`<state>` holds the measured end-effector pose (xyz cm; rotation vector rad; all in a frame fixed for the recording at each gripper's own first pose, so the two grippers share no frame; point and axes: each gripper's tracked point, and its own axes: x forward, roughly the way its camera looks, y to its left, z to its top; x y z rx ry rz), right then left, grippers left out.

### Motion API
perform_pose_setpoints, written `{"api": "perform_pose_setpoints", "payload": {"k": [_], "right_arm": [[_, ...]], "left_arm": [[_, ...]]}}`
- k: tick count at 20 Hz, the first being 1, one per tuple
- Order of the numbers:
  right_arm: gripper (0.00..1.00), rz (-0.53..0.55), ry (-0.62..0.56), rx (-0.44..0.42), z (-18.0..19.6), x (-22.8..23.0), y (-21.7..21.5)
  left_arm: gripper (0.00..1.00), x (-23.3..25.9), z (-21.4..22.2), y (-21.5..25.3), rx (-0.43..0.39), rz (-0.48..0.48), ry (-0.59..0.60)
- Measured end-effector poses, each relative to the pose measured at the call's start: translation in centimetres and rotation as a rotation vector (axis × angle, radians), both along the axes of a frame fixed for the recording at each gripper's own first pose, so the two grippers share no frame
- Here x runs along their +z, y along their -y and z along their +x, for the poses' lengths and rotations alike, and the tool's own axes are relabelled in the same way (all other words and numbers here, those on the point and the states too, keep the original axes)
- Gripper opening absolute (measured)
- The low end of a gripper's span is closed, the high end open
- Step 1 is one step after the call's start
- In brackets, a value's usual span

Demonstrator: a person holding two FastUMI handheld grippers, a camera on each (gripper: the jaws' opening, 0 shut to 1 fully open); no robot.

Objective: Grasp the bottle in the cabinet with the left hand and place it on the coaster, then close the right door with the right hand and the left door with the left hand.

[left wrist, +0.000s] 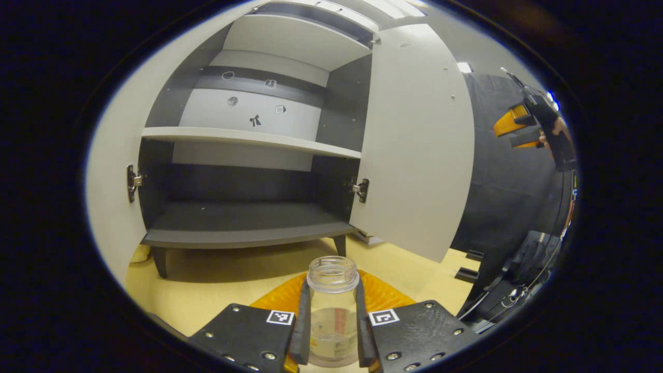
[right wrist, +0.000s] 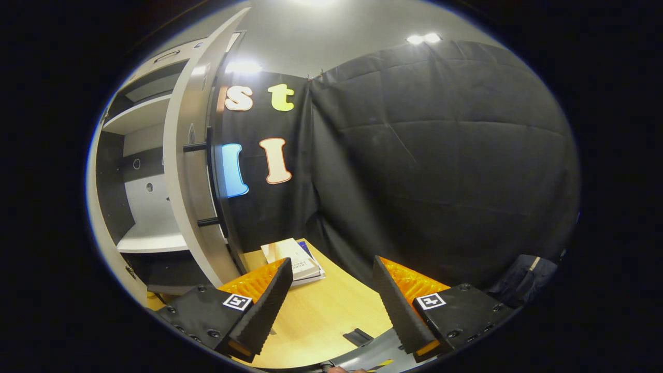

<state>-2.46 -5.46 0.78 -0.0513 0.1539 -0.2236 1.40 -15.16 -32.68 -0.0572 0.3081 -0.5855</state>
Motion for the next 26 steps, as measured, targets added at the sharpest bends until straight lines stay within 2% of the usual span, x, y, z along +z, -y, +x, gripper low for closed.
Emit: {"api": "perform_pose_setpoints", "payload": {"k": [1,2,4,5,6,9,11,12,13,14,16,19,20,22,23,24,26], "right_arm": [[0.96,-0.004,-0.009,0.001,-0.1,0.0,-0.1],[0.99,-0.013,-0.009,0.004,-0.1,0.2,-0.2],[0.99,-0.028,0.008,0.007,0.1,1.0,-0.2],[0.99,-0.023,0.014,0.008,0.4,1.2,-0.1],[0.96,-0.016,0.023,0.009,0.5,1.4,0.0],[0.96,-0.003,0.038,0.033,2.2,1.8,0.1],[0.96,0.01,0.041,0.057,3.6,1.8,0.4],[0.99,0.018,0.042,0.067,4.3,1.9,0.7],[0.96,0.018,0.05,0.078,5.0,2.1,0.9],[0.99,0.009,0.061,0.09,5.5,2.4,1.2],[0.99,-0.006,0.072,0.117,6.8,2.4,1.6],[0.99,0.011,0.079,0.185,8.8,2.6,1.3],[0.96,0.009,0.076,0.21,9.6,2.6,1.2],[0.99,0.002,0.083,0.273,10.6,2.9,0.7],[0.96,-0.002,0.094,0.305,11.0,3.4,0.4],[0.99,-0.005,0.105,0.334,11.3,3.7,0.3],[0.96,-0.008,0.108,0.381,12.2,3.8,0.0]], "left_arm": [[0.38,0.4,-0.2,0.1,0.002,-0.001,0.019],[0.38,0.3,-0.4,0.2,0.005,0.006,0.018],[0.39,0.4,-0.9,0.2,0.008,0.019,0.006],[0.44,0.2,-1.1,0.3,0.008,0.027,-0.011],[0.46,-0.1,-1.4,0.1,0.017,0.043,-0.036],[0.48,0.7,-1.6,0.1,0.049,0.045,-0.054],[0.72,1.0,-1.6,-0.3,0.086,0.07,-0.077],[0.83,1.5,-1.4,-0.7,0.126,0.082,-0.083],[0.85,2.3,-1.3,-1.2,0.166,0.081,-0.088],[0.94,3.1,-2.0,-1.0,0.182,0.063,-0.1],[0.93,5.2,-3.5,-0.7,0.19,0.04,-0.121],[0.93,10.2,-4.6,-1.6,0.273,0.031,-0.09],[0.93,12.0,-4.9,-2.4,0.318,0.019,-0.075],[0.93,15.9,-5.4,-4.3,0.42,0.013,-0.029],[0.93,17.9,-5.5,-5.5,0.475,0.026,0.001],[0.93,19.9,-5.6,-6.8,0.531,0.048,0.039],[0.93,24.0,-6.2,-8.6,0.606,0.09,0.119]]}}
